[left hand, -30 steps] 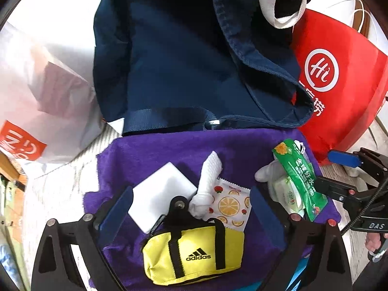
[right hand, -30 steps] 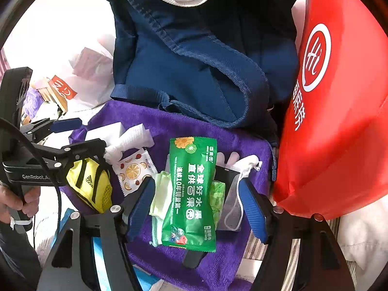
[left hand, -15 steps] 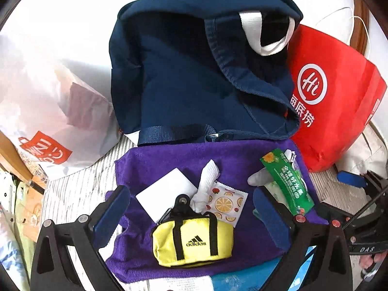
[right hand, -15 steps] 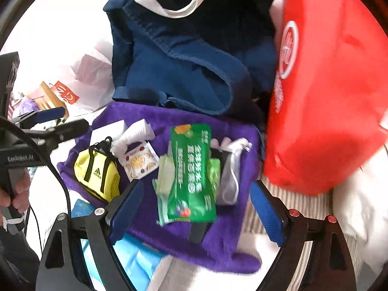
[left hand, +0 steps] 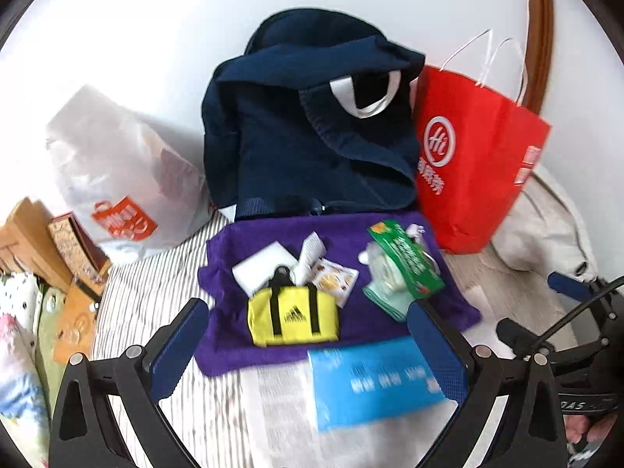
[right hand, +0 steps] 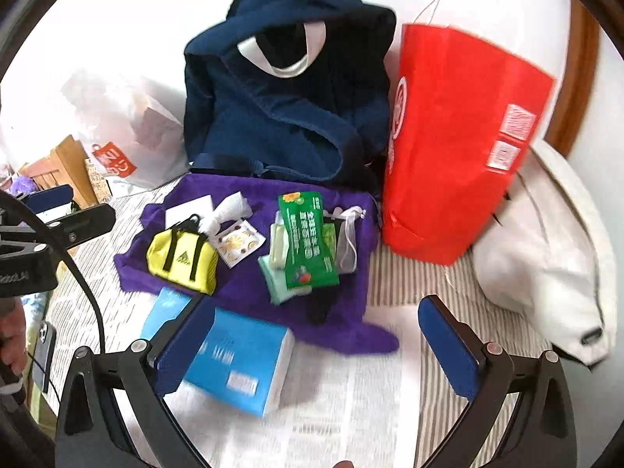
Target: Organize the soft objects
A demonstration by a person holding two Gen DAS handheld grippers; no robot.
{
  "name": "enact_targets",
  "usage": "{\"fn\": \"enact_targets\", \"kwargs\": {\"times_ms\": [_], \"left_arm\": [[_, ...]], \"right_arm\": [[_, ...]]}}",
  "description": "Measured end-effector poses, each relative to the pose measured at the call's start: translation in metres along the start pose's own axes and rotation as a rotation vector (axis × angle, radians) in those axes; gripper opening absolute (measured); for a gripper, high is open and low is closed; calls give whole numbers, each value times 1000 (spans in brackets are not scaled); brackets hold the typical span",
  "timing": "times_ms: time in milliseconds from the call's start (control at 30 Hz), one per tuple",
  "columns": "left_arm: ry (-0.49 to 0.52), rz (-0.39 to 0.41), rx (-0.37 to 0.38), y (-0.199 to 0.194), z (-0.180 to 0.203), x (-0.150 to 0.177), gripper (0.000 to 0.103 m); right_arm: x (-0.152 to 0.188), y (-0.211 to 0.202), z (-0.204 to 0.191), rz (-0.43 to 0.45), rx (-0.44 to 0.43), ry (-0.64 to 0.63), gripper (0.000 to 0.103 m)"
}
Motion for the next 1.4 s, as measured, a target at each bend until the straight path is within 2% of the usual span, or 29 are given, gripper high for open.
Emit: {"fn": "enact_targets", "kwargs": {"times_ms": [333, 567, 700, 1000, 1167, 1400], "left_arm": [[-17, 30, 23, -74, 30, 57, 103], [-22, 27, -5, -98, 36, 90, 103], [-64, 32, 23, -108, 31, 98, 103], [-80, 31, 40, -119, 30, 108, 103], [-71, 41, -3, -123, 26, 106, 103], [-75, 43, -3, -126, 24, 103, 103]], "right_arm": [[61, -68, -1, 3, 11, 53, 103], [90, -98, 9, -3, 37, 86, 103], [97, -108, 15, -1, 42, 106, 103], [106, -122, 12, 7, 43, 90, 103], [107, -127, 9, 15, 48, 84, 103], [107, -132, 8, 17, 49, 86, 103]]}}
Point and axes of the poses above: each gripper's, at about its wrist camera, not at the fingertips, and y roughly the way its jaws point, z to its right, x to its underside, the point moved 7 cm from there along y, roughly the way its jaws point, and after that the axes turned 2 degrees about y, right-handed, at the moved point
